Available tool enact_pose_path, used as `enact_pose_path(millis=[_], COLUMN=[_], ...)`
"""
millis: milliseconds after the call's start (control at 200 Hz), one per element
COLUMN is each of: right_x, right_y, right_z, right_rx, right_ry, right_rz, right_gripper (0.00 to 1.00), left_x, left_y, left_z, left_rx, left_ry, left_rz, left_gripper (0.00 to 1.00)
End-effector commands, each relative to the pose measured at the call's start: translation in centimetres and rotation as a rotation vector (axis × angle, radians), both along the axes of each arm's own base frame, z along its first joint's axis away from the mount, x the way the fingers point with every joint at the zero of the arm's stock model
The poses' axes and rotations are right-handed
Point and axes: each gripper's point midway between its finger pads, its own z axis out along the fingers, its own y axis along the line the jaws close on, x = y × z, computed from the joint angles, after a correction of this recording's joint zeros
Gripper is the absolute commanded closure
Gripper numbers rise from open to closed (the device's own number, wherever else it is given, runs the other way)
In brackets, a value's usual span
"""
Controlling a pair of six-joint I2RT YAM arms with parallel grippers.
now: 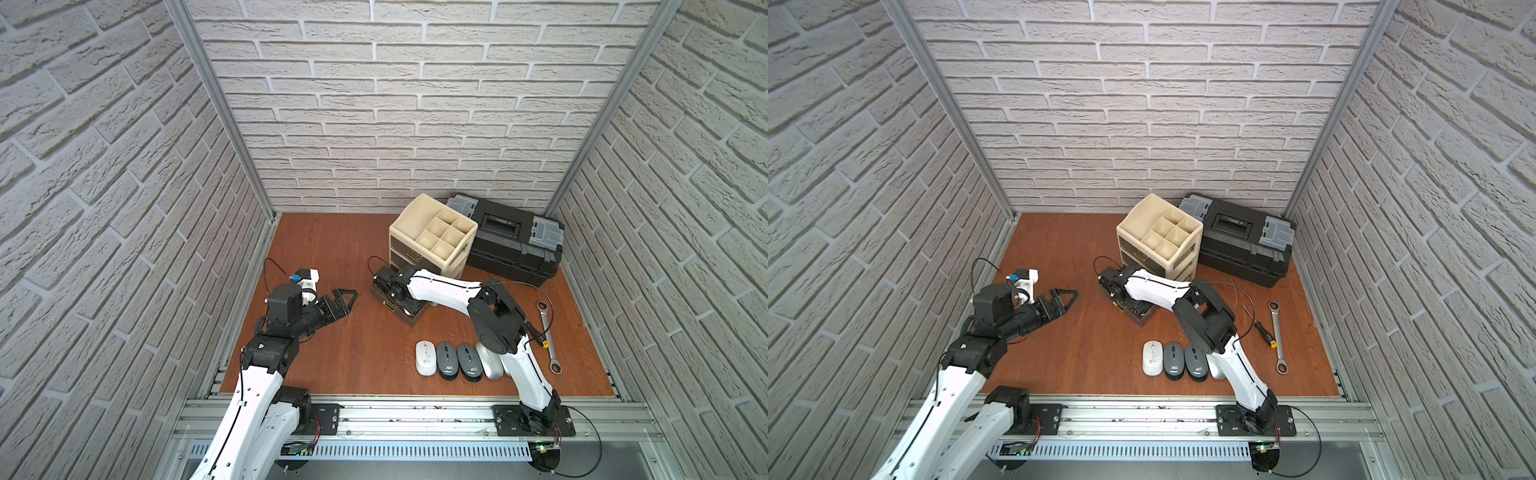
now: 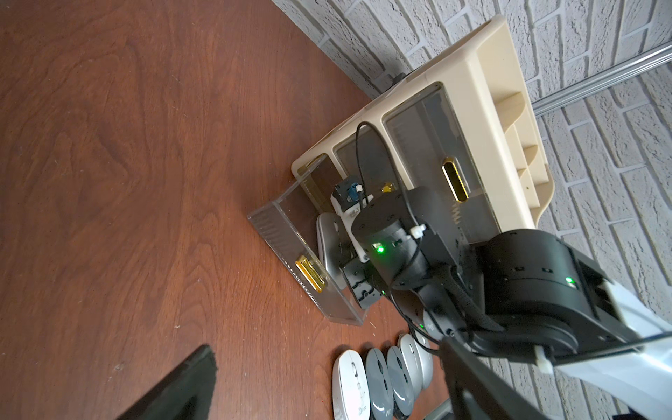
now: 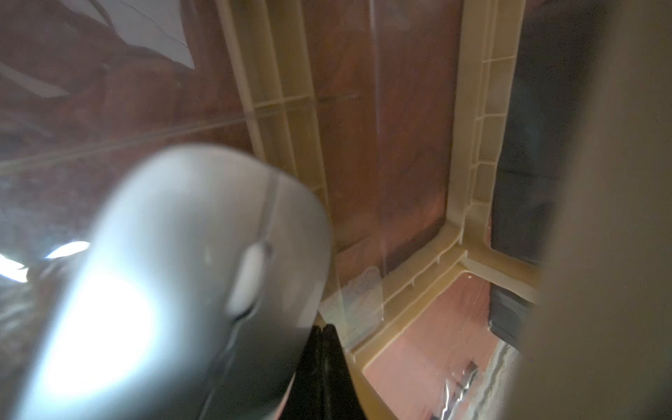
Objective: Take the mice out of the drawer
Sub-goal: Adjust the mouse in the drawer.
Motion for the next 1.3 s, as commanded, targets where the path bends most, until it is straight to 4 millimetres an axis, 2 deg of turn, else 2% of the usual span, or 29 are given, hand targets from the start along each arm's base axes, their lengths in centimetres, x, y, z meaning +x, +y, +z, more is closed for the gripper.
enact_pose_path(millis=[0, 190, 350, 710, 825, 965, 1050, 1295], right_x=[0.6, 1.9, 2.4, 1.1, 0.7, -0.2, -0.8, -1.5], right_y=[0.4, 1.8, 2.6, 3.6, 3.9, 4.7, 5.2, 6.2], right_z=[-0.2, 0.3, 2.7, 5.6, 6.6, 7.1, 6.7, 5.1], right_rx=[0.029, 0.095, 0.152, 0.269, 0.31, 0.384, 0.429, 0.519], right_ry=[-0.013, -0.073, -0.116, -0.091, -0.08, -0.032, -0.006, 0.036], right_rz=[0.027, 0.057, 0.062, 0.095, 0.093, 0.081, 0.063, 0.003], right_gripper=[0.98, 0.98, 0.98, 0.97, 0.91, 0.78, 0.66, 0.52], left_x=[0.4, 0.4, 0.4, 0.6, 0.6, 0.7, 0.7, 0.6], left_y=[-0.1, -0.1, 0.0, 0.0, -0.1, -0.1, -0.1, -0.1], left_z=[1.0, 0.9, 1.0, 1.0, 1.1, 1.2, 1.2, 1.1], left_rx=[-0.016, -0.017, -0.015, -0.014, -0.015, -0.015, -0.015, -0.014], left_ry=[-0.044, -0.041, -0.043, -0.043, -0.043, -0.045, -0.044, -0.043], left_rz=[-0.004, -0.002, -0.002, -0.003, -0.006, -0.007, -0.004, -0.007], left_gripper=[0.02, 0.02, 0.02, 0.02, 0.02, 0.02, 0.02, 0.02])
